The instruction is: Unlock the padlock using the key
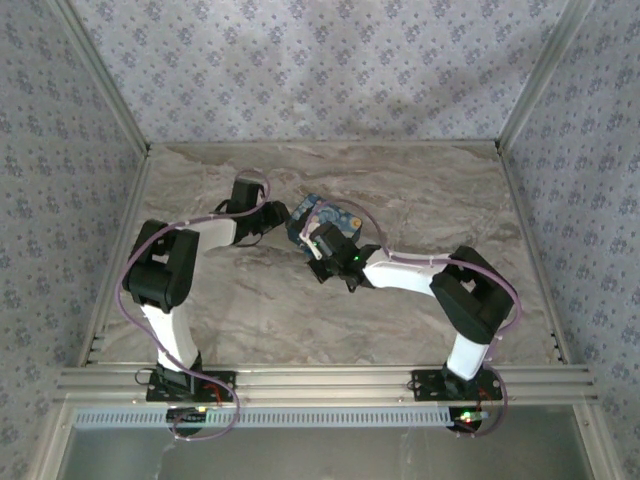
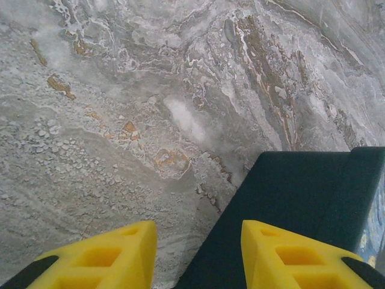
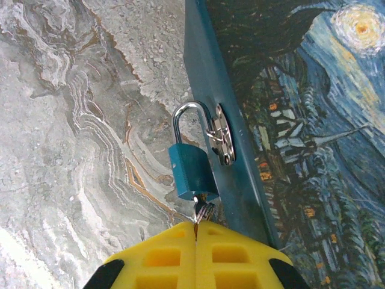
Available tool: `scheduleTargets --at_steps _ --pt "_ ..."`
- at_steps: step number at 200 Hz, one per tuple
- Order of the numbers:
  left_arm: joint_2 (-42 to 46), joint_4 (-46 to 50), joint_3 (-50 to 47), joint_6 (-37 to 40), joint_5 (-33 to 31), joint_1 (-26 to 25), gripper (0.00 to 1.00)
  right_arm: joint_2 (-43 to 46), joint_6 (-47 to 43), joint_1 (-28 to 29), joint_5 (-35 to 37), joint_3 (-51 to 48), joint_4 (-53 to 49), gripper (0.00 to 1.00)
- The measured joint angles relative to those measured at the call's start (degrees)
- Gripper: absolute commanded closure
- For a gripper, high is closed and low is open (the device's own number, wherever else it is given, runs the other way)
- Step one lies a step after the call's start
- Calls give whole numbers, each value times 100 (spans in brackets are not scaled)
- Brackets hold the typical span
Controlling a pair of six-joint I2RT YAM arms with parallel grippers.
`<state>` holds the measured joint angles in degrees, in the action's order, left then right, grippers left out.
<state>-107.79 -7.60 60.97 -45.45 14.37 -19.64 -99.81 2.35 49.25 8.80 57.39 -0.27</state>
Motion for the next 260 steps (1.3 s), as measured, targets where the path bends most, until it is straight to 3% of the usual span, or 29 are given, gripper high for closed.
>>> scheduleTargets --at_steps 49,128,260 --pt "42 -13 -76 -22 160 -55 62 -46 -162 155 415 -4 470 100" --pt "142 11 -334 -26 278 -129 60 11 192 90 234 -389 916 100" --pt "1486 28 -1279 -96 144 -59 55 2511 942 243 741 -1635 339 100"
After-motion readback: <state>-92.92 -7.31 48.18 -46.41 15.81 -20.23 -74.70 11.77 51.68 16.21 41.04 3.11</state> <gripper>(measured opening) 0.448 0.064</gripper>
